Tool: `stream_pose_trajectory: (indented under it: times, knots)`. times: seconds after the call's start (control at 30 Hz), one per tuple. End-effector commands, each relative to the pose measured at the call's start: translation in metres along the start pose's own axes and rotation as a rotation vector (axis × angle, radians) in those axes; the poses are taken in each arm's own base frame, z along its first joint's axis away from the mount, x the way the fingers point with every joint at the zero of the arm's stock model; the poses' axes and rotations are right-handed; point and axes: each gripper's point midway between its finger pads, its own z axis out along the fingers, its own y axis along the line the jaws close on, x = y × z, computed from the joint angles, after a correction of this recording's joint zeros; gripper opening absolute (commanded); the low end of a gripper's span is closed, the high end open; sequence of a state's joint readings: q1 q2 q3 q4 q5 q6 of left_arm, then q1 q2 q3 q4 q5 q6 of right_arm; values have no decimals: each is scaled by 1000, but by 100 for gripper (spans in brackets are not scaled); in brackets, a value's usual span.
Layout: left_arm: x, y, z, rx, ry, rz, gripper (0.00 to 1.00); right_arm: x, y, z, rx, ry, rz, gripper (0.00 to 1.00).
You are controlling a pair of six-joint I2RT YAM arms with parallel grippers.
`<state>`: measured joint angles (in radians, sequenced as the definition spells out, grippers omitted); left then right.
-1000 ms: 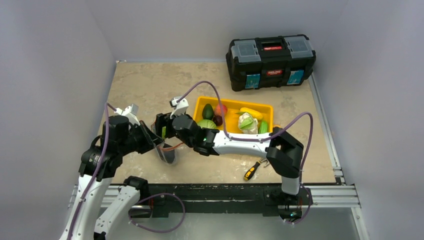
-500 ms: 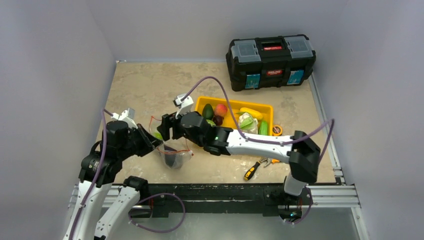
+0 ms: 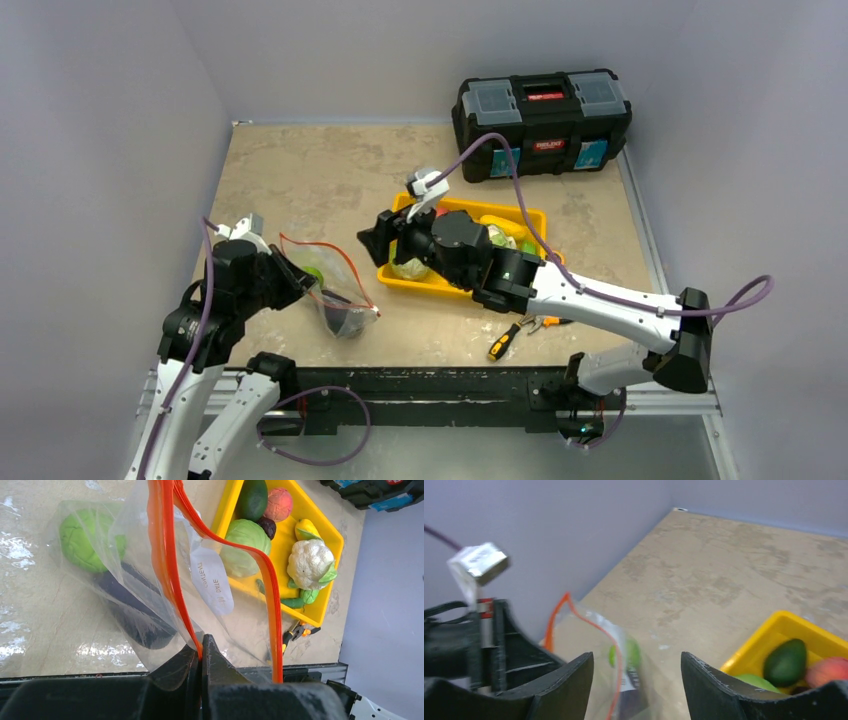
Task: Place the food in the zip-top bag and seal the zipper
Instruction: Pick up the fake fruit from the bin.
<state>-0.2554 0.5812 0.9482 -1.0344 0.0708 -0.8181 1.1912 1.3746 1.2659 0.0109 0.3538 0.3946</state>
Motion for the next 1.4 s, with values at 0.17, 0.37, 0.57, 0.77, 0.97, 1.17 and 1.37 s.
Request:
stream_pose_trajectory:
  times: [0.17,0.37,0.57,0.77,0.97,1.17,1.37]
  knots:
    - [-10,-10,-4,37,-31,28,0,44,-160,4,385,64,54,67]
    - [-8,-13,-5,51,-21,28,0,85,-233,20,606,150,71,73]
    - [-5,-12,-5,54,-8,31,0,113,-276,42,714,211,90,73]
    - [-2,-13,-4,62,4,31,0,123,-299,57,756,218,97,73]
    - [-1,-14,-1,64,18,33,0,133,-308,68,756,243,75,74]
    - [-3,-17,-1,73,18,34,0,143,-319,74,785,261,54,72]
    - [-3,-18,0,73,22,35,0,150,-324,76,796,280,35,67]
